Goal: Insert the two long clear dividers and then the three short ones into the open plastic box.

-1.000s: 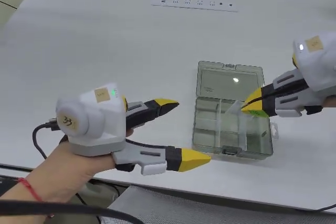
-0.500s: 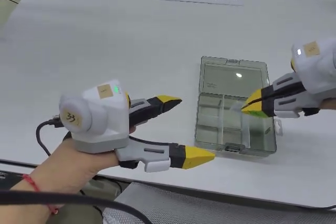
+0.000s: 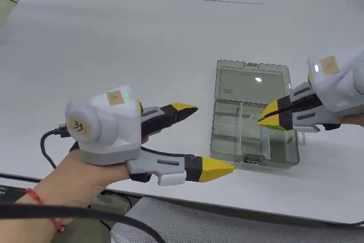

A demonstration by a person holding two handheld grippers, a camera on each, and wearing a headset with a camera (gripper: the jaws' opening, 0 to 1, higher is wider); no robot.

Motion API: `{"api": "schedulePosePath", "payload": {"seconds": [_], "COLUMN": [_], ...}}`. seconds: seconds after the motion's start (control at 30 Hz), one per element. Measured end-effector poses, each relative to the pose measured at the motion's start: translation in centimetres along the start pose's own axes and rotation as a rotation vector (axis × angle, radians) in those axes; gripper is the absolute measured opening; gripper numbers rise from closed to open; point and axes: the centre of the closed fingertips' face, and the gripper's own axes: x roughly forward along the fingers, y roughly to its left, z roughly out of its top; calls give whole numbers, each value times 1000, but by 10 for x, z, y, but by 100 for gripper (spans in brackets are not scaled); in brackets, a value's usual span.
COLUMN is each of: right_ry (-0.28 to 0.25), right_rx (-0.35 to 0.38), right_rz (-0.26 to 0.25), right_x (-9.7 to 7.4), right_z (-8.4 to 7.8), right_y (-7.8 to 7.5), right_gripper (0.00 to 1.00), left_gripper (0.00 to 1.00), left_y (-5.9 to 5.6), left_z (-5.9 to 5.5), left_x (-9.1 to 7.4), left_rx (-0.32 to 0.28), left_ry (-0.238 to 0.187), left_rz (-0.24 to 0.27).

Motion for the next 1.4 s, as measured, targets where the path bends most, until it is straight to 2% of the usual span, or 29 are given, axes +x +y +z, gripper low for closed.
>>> {"api": "schedulePosePath", "payload": {"seconds": [0.17, 0.3, 0.67, 1.17, 1.4], "right_ry": [11, 26, 110, 210, 238], "right_rx": [7, 9, -1, -42, -51], "right_rz": [5, 11, 22, 25, 25], "right_x": [4, 7, 25, 39, 40], "right_z": [0, -3, -15, -27, -31], "right_y": [3, 0, 2, 2, 1], "right_gripper": [2, 2, 2, 2, 2], "left_gripper": [79, 80, 80, 79, 79], "left_y": [0, 0, 2, 2, 2], "left_z": [0, 0, -3, -3, -2], "left_x": [0, 0, 1, 1, 0], "left_rx": [3, 2, 3, 1, 1], "left_ry": [3, 4, 15, 15, 12], "left_rz": [0, -2, -5, -6, -3]}}
